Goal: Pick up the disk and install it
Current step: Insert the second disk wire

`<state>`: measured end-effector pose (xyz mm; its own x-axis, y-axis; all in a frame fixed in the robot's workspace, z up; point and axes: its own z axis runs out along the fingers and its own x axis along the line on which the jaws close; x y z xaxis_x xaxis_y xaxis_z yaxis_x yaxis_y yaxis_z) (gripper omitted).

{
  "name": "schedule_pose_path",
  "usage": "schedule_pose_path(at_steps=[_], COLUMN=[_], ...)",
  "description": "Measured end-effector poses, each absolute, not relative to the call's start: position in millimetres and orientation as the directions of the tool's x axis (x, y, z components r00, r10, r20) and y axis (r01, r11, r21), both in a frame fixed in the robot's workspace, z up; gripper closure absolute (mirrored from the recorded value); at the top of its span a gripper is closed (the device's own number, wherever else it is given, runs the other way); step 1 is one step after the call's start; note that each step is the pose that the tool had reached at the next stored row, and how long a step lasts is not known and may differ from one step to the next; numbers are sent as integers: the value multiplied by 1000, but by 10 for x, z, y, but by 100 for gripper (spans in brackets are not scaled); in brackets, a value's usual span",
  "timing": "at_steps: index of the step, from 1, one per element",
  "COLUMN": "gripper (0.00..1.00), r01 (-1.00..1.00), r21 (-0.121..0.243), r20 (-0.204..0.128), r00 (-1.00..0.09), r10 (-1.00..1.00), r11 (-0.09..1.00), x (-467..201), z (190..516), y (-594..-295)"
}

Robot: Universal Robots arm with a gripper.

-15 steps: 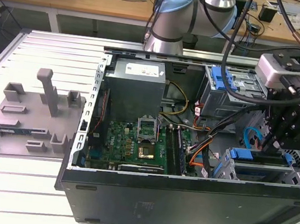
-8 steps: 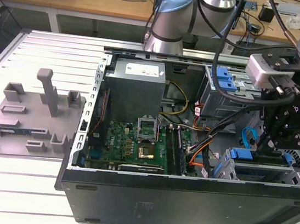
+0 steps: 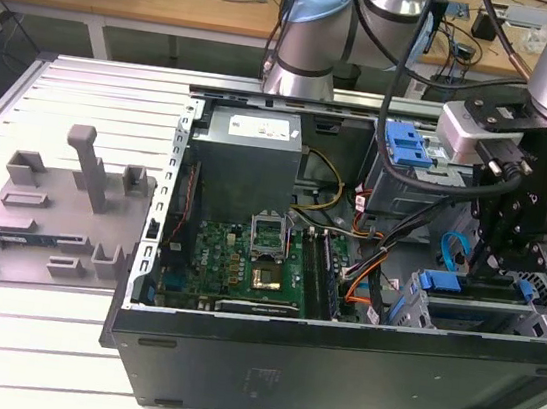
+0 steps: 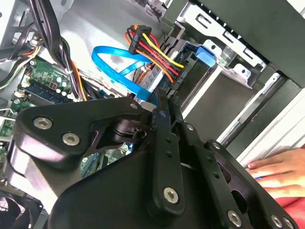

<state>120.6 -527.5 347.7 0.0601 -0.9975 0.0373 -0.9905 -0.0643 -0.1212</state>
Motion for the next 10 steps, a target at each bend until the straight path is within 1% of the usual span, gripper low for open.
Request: schedule_pose_path(at_steps=[5,10], gripper=[84,84], r01=[-990,-986], r21=[-124,-152], r20=[37,15], r00=[60,59], r10=[-998,-998], r11=[-64,-61], x=[1198,1180], z=[3477,3477], y=[-5276,-5276])
